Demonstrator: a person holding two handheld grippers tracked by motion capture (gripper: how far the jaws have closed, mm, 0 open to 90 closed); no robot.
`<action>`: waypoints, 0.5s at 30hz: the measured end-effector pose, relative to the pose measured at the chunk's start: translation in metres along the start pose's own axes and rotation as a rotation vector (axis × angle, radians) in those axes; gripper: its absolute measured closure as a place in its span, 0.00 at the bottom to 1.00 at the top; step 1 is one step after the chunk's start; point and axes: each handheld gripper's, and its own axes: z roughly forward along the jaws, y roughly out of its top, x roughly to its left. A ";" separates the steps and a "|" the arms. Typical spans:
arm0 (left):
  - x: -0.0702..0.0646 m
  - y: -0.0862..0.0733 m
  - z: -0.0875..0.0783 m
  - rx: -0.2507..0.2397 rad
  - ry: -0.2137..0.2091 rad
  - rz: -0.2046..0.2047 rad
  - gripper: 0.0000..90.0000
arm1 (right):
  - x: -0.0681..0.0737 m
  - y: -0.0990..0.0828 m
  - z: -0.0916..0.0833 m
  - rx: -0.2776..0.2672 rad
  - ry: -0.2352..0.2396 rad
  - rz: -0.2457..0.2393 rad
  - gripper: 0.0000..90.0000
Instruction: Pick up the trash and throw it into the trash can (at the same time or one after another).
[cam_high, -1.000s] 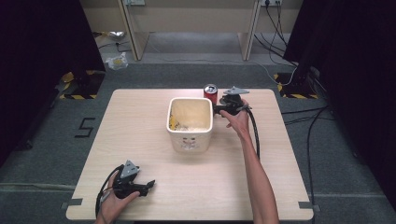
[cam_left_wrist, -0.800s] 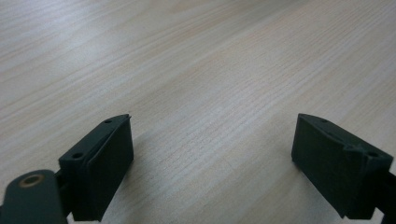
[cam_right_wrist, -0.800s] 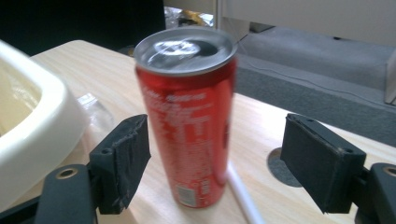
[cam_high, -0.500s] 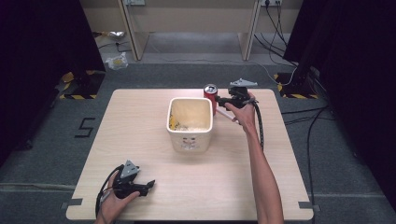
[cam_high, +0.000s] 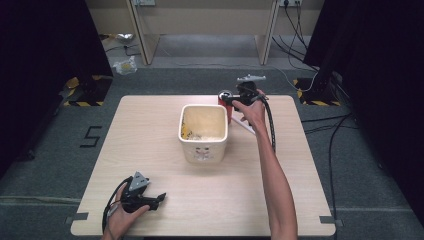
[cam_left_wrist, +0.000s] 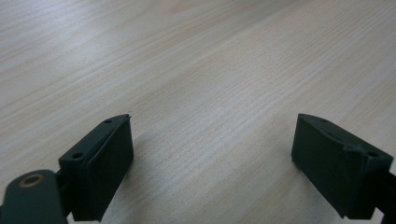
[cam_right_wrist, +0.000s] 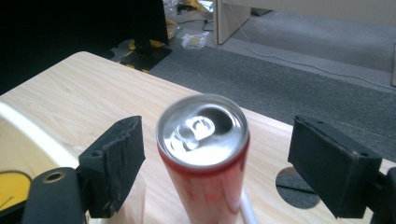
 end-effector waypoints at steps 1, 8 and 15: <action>0.000 0.000 0.000 0.001 -0.001 0.000 0.13 | 0.003 0.004 0.005 0.013 -0.001 -0.002 0.20; 0.000 0.000 0.000 0.002 -0.001 0.001 0.13 | 0.008 0.009 0.018 0.063 -0.025 -0.017 0.20; 0.000 0.000 -0.001 0.002 -0.003 0.001 0.13 | 0.007 0.006 0.029 0.107 -0.033 -0.019 0.23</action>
